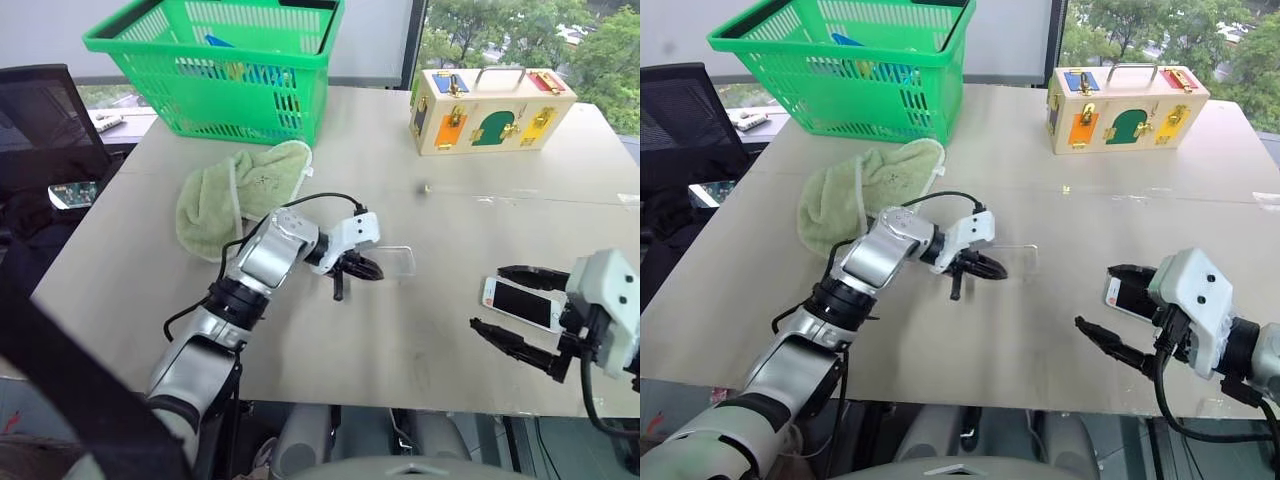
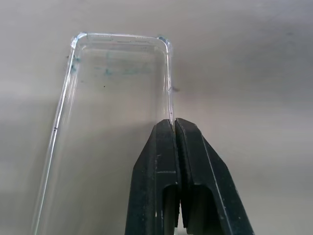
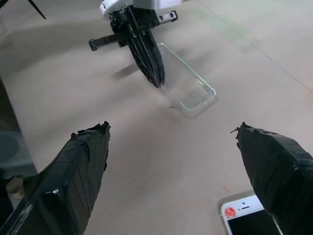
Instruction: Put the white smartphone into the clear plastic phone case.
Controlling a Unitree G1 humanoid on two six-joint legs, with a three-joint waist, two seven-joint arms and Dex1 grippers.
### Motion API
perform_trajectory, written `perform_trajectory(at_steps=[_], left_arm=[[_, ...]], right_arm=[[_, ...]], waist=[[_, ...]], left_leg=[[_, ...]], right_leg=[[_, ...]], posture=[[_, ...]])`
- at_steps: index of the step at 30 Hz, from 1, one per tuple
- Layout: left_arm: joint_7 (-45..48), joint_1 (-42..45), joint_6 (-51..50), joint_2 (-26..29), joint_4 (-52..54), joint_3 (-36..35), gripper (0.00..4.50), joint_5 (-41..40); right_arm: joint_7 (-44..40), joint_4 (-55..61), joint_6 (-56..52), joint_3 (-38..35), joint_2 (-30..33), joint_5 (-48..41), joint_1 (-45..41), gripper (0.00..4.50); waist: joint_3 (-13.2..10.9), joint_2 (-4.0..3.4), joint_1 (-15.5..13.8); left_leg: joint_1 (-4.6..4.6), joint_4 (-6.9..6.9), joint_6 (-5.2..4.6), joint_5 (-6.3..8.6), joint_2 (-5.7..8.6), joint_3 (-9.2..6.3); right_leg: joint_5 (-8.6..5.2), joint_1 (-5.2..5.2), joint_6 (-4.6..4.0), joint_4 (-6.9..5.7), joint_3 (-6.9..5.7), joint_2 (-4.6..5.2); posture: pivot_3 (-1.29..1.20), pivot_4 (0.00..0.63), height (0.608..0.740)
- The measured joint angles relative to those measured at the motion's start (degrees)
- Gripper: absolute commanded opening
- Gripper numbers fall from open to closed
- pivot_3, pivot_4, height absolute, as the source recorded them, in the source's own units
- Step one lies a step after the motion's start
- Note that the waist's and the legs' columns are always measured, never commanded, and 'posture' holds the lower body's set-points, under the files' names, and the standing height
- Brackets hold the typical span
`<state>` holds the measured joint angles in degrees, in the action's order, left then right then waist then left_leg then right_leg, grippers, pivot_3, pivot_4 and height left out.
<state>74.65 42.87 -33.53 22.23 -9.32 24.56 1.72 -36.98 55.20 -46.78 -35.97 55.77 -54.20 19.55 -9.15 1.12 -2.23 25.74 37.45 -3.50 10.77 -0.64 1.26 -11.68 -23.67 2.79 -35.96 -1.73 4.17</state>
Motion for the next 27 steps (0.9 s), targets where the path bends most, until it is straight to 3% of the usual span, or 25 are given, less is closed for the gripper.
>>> perform_trajectory(at_steps=[9,12,15,20,27], left_arm=[[-0.8,0.9,12.1,-3.1,-7.6,3.0,0.04,0.5],[-0.9,1.2,14.0,-3.9,-9.3,2.9,0.87,0.1],[-1.2,1.1,13.9,-4.4,-9.2,2.4,2.09,-1.0],[-3.1,-4.3,12.3,-0.8,-1.8,-5.4,4.43,-6.7],[-6.4,-14.3,7.1,2.9,12.1,-14.1,4.47,-15.3]], right_arm=[[-0.1,0.0,0.0,0.1,0.1,2.0,0.2,4.5],[-0.1,0.2,0.0,0.2,0.1,2.6,0.4,4.5],[0.0,0.0,0.1,1.5,0.1,4.1,0.3,4.5],[0.0,-5.0,0.5,7.4,2.0,10.7,-2.7,4.5],[-2.7,-12.3,2.5,14.9,3.5,15.9,-8.3,4.5]], waist=[[0.0,0.0,-0.1],[0.0,0.0,-0.1],[0.0,0.0,0.0],[0.0,-0.02,1.3],[0.0,-0.05,1.3]], left_leg=[[0.01,0.0,0.0,0.0,0.03,0.0],[0.01,0.0,0.0,0.0,0.03,-0.01],[0.02,0.0,0.0,0.0,0.02,-0.01],[-0.01,-0.02,0.0,0.0,-0.03,0.0],[-0.01,-0.02,0.0,0.0,-0.01,0.03]], right_leg=[[0.0,0.0,0.0,0.01,-0.01,0.01],[0.0,0.0,0.0,0.01,-0.02,0.01],[0.0,-0.01,0.0,0.01,-0.02,-0.01],[0.01,-0.02,-0.01,0.0,0.02,0.01],[0.01,-0.02,-0.01,0.02,0.04,0.04]], posture=[[0.0,0.15,0.74],[0.0,0.15,0.74],[0.0,0.15,0.74],[0.0,0.15,0.74],[0.0,0.15,0.74]])
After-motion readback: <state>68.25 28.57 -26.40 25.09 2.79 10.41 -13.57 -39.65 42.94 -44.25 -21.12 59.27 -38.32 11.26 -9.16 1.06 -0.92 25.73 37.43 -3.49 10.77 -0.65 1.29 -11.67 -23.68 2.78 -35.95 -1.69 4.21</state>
